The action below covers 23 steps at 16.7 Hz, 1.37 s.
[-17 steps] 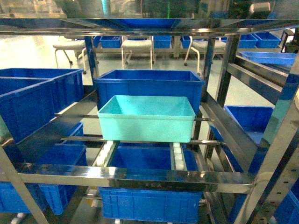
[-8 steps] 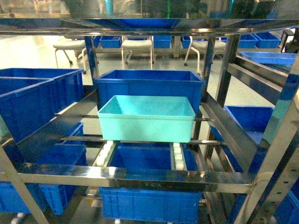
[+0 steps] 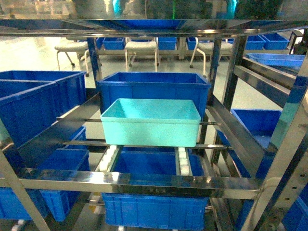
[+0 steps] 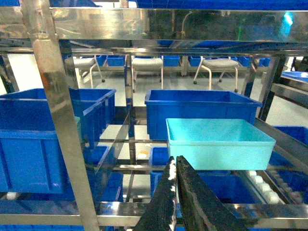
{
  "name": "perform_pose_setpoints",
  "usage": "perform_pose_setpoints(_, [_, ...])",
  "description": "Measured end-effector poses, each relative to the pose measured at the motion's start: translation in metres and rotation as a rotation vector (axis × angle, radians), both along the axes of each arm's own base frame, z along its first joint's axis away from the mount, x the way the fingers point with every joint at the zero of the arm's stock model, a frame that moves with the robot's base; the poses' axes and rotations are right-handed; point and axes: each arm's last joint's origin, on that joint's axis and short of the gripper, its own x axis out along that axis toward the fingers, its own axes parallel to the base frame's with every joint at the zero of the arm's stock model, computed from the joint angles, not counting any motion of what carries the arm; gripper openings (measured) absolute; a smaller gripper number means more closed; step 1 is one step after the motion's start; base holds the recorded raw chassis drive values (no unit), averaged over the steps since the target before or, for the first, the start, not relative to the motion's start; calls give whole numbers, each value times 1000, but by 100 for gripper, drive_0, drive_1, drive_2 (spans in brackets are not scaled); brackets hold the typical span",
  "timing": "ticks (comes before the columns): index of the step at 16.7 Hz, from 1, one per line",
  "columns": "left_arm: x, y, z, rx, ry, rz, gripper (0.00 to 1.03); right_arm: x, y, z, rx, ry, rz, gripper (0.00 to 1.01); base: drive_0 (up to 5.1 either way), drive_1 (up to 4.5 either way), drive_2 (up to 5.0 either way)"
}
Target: Organize blue bins on left shelf correctly
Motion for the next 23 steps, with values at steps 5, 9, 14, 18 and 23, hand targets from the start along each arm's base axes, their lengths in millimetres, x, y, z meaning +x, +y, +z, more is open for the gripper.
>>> perform_pose_setpoints(5, [-13,0,3,0,-11,0,2,-16,0,6,0,-27,0,2,0,0,0])
perform_pose_setpoints(9, [-15,0,3,0,-10,0,2,-18,0,6,0,-25,0,2,0,0,0])
perform_pose_setpoints(14, [-21,0,2,0,-11,0,2,-25,0,6,0,-27,0,2,0,0,0])
perform_pose_setpoints(18, [-34,0,-3,0,16,0,2,-30,0,6,0,-27,0,2,0,0,0])
perform_pose_setpoints(23, [-34,0,-2,0,6,0,2,-42,0,2,0,-18,3,2,0,0,0])
